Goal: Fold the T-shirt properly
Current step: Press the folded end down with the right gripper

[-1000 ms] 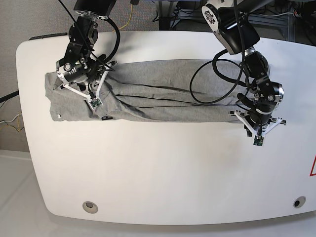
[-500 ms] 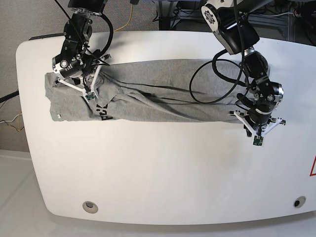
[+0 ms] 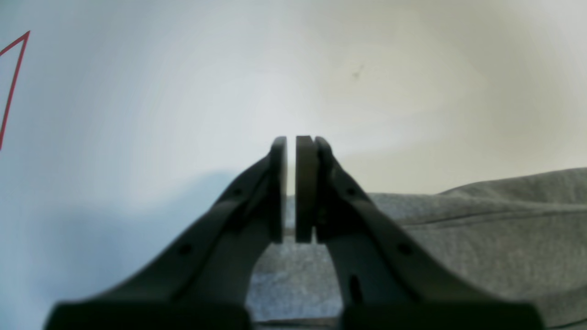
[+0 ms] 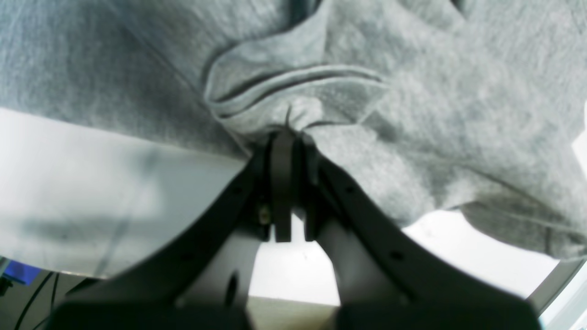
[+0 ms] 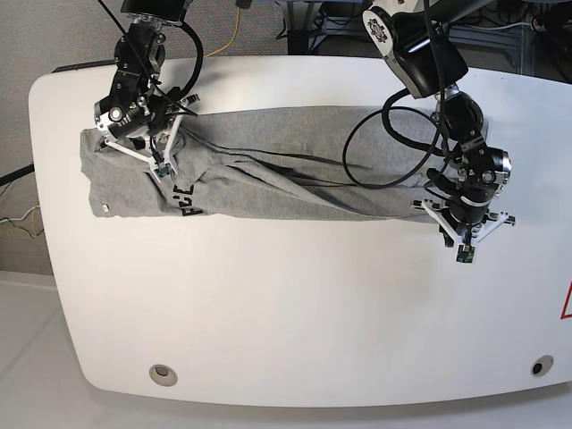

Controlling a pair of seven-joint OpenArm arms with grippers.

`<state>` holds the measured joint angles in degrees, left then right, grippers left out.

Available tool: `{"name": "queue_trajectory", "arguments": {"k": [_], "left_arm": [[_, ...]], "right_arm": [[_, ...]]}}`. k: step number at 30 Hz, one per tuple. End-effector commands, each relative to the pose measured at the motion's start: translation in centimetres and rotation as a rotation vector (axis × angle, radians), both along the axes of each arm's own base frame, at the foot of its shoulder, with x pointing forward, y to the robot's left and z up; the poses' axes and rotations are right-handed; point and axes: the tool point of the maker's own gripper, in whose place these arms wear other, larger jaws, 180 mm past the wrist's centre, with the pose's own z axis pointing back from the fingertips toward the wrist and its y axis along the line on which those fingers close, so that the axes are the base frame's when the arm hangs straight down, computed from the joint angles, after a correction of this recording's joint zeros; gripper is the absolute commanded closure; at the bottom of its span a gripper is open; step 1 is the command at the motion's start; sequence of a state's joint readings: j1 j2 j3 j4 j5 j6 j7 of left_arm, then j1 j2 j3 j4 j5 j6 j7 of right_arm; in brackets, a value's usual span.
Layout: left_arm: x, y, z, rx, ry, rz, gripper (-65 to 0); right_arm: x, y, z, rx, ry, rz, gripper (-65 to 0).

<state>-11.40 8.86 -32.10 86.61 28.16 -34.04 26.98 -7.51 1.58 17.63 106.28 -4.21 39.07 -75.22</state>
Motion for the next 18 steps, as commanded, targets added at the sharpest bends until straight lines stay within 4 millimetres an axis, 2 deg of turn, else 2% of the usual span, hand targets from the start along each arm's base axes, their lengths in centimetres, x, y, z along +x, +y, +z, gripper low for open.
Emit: {"name": "queue_trajectory", "arguments": {"k": [1,8,18], "left_arm": [[1.1,0.0,1.8,-0.006,-0.068,0.0,-2.5],[1.1,0.0,1.8,-0.006,-0.068,0.001,-2.5],[1.1,0.1,1.9,-0.003,-0.069,0.002,-2.5]], "right_arm": [[0.6,-0.3,0.7,-0.011,-0.025,0.005,0.0],[0.6,-0.5,0.7,-0.017,-0.024,0.006,0.0],[0.3,-2.2,0.9,-0.06,-0.017,0.012,0.0]]}}
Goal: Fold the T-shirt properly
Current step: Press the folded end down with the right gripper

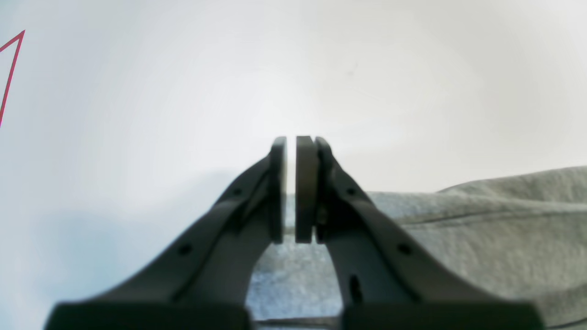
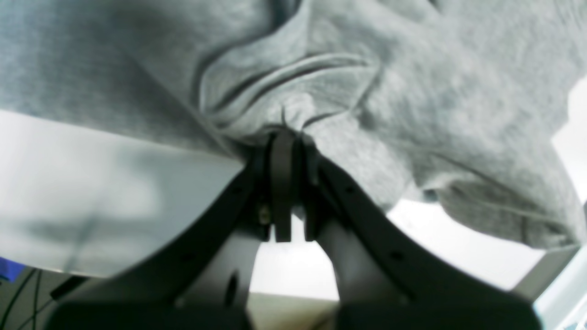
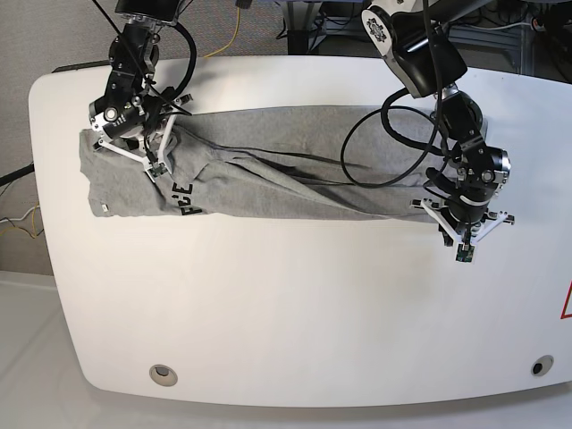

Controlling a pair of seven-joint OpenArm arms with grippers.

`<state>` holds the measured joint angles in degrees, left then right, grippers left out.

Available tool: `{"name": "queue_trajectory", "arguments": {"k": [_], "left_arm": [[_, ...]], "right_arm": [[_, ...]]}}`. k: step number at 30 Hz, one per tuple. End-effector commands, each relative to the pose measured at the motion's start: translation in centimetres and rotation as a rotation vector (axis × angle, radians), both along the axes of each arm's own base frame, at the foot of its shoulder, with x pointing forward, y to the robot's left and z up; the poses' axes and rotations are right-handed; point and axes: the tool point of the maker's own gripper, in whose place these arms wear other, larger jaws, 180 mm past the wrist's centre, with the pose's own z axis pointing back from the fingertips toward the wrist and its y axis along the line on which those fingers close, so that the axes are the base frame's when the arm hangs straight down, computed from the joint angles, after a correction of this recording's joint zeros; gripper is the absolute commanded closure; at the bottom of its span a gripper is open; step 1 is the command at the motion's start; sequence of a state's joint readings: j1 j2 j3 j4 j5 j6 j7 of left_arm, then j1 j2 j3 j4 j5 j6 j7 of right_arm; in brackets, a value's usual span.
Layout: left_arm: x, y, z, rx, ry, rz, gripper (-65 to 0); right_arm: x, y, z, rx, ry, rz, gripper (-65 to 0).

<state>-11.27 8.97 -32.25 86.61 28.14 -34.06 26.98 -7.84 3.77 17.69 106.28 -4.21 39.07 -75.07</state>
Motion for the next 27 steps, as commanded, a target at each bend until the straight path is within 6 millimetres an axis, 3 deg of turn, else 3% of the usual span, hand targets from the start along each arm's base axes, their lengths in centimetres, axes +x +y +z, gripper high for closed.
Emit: {"name": "queue_trajectory", "arguments": {"k": [1,19,22,27], "left_arm": [[1.2,0.16,2.03,0.0,-0.072,0.0,-2.5],[1.25,-0.07,2.02,-0.002,-0.072,-0.003,-2.5],[1.25,-0.07,2.02,-0.002,-0.072,-0.003,-2.5],[1.22,0.11,2.04,0.001,-0.072,-0.001,-2.5]], "right_arm": [[0.37,-0.88,0.65,-0.027,-0.017,0.007,0.0],[0.52,-0.95,0.74,-0.026,-0.031,0.015,-0.5],[0.62,-0.79,0.77,-0.021,-0.033,0.02,-5.8],[0.66,-0.68,0.8,-0.019,-0.034,0.025,-24.3]]}}
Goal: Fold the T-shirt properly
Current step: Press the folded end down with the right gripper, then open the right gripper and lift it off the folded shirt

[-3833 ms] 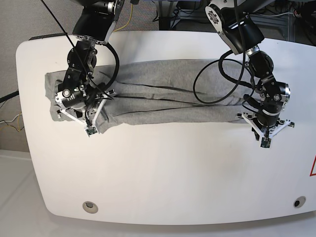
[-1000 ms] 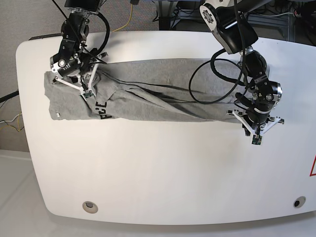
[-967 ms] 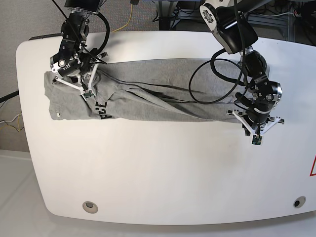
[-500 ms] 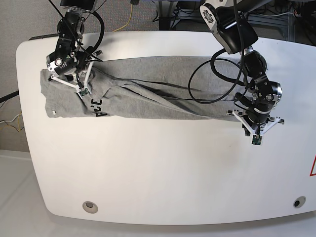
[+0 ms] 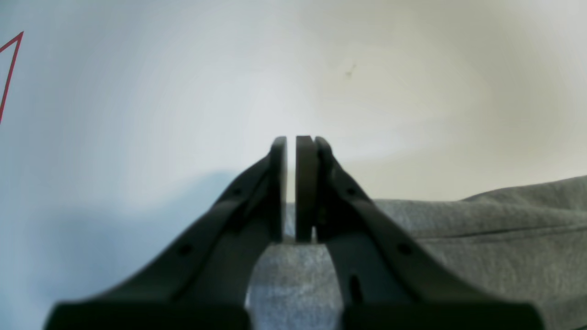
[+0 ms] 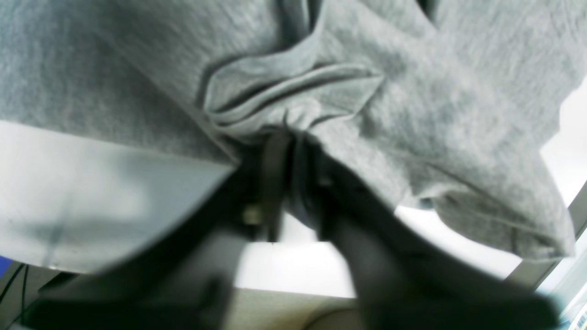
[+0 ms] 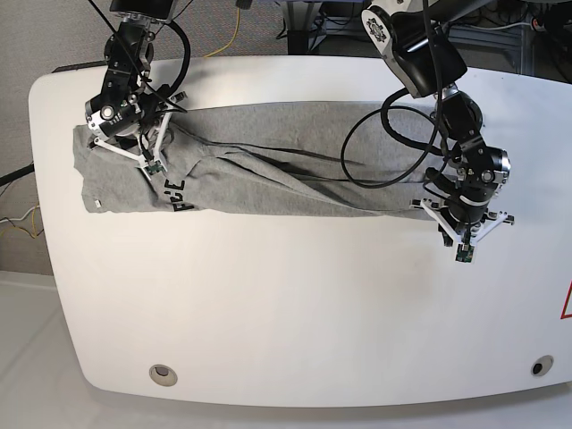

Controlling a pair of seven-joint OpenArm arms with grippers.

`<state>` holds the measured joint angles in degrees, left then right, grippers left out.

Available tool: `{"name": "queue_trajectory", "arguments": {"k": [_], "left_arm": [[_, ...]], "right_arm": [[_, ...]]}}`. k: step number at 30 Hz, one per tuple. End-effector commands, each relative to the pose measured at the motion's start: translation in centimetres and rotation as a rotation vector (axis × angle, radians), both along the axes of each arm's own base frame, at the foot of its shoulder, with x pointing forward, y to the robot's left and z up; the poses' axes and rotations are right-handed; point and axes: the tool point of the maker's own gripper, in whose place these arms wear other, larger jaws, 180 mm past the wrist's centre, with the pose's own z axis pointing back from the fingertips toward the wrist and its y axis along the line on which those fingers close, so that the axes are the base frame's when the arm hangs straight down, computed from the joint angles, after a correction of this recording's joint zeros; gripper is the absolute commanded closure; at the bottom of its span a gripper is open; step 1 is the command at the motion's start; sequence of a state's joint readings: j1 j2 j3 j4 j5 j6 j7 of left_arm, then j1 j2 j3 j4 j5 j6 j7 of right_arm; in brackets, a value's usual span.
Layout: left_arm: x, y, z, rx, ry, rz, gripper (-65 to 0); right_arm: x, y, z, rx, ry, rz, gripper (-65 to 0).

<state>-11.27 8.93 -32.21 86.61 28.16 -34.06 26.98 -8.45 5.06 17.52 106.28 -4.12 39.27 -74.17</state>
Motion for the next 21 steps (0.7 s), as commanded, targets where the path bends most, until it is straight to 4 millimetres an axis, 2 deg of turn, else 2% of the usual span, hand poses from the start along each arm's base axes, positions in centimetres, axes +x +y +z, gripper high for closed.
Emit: {"name": "queue_trajectory", "arguments": {"k": [1,5,8,13,21], "left_arm": [[1.2,0.2,2.0,0.001,-0.072,0.0,-2.5],[1.2,0.2,2.0,0.001,-0.072,0.0,-2.5],[1.3,0.2,2.1,0.001,-0.073,0.0,-2.5],[1.3,0.1,2.1,-0.001,-0.073,-0.001,-2.5],[1.3,0.0,2.1,-0.002,-0.074,-0.003,-2.5]], "right_arm": [[0.8,0.0,0.8,-0.004,-0.031,0.013,-29.9],[1.0,0.0,1.1,-0.005,-0.044,0.017,-46.1],[1.5,0.0,2.0,-0.014,-0.075,0.021,-54.4],[2.8,0.0,3.8,-0.029,-0.139,0.026,-55.9],[4.8,-0.4,5.5,-0.042,-0.194,0.019,-55.9]]}}
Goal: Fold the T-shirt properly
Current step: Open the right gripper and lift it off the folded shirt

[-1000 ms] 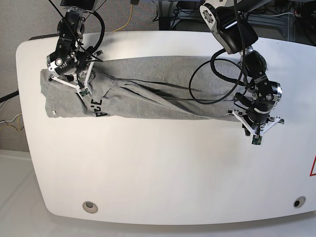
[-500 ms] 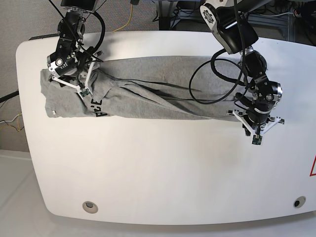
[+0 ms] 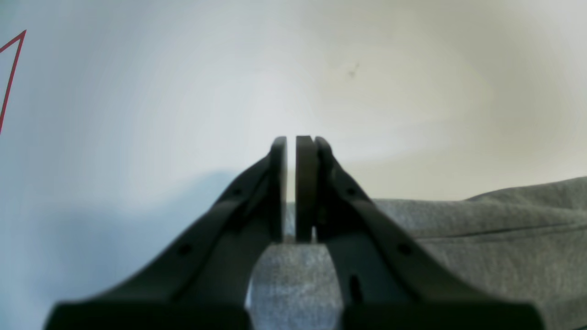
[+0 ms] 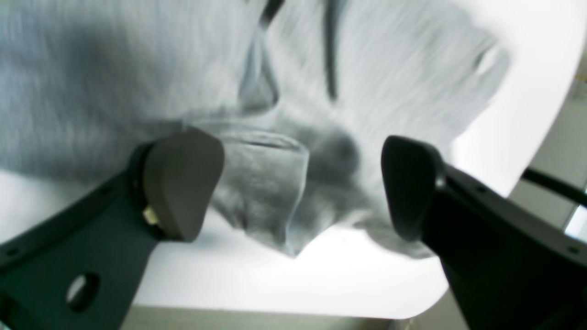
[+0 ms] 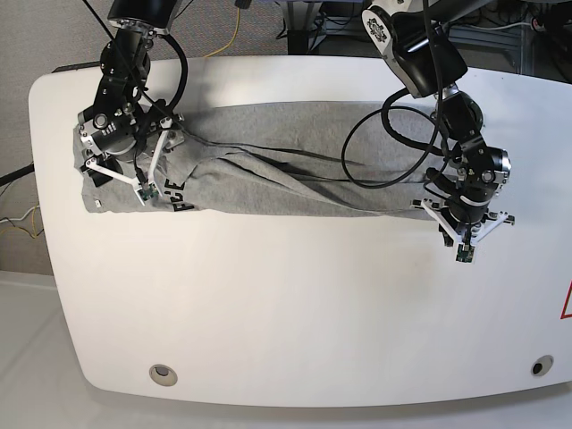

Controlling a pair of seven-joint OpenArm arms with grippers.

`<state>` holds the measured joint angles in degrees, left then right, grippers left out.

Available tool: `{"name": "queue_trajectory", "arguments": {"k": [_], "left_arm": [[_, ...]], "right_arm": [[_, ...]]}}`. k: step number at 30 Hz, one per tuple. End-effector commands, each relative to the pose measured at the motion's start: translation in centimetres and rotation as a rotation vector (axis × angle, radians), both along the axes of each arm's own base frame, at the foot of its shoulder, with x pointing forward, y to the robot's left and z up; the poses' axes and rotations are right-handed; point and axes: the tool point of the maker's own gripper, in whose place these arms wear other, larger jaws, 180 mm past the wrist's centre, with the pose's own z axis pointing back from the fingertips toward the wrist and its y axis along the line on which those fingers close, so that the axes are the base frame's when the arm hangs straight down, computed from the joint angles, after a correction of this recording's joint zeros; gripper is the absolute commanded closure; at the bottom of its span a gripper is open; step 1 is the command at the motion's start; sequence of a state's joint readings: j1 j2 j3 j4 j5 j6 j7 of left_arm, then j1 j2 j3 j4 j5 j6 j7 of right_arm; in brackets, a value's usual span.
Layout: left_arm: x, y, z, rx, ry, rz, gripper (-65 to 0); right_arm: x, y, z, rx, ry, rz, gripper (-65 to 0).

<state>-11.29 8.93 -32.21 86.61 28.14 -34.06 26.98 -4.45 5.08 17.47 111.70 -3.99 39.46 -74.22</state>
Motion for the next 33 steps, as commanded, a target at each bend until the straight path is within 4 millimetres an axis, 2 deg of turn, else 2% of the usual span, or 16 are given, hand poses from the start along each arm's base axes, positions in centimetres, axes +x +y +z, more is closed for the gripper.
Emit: {"name": "queue_trajectory", "arguments": {"k": [1,16,26,33], "left_arm": [[1.3,0.0,2.1,-0.002,-0.073,-0.002,-2.5],[1.2,0.1,2.0,0.001,-0.071,-0.002,-2.5],[1.4,0.0,2.4,0.002,-0.08,-0.003,-2.5],[1.4,0.0,2.4,0.002,-0.081,-0.003,-2.5]], "right_arm": [[1.0,-0.5,1.3,-0.019,-0.036,0.001,-55.9],[5.0,-0.8,4.7,-0.028,-0.145,-0.01,-55.9],[7.8,0.3,7.0,0.021,-0.301,0.025,-55.9],[9.4,0.0,6.4,0.049,-0.377,-0.019,-55.9]]}}
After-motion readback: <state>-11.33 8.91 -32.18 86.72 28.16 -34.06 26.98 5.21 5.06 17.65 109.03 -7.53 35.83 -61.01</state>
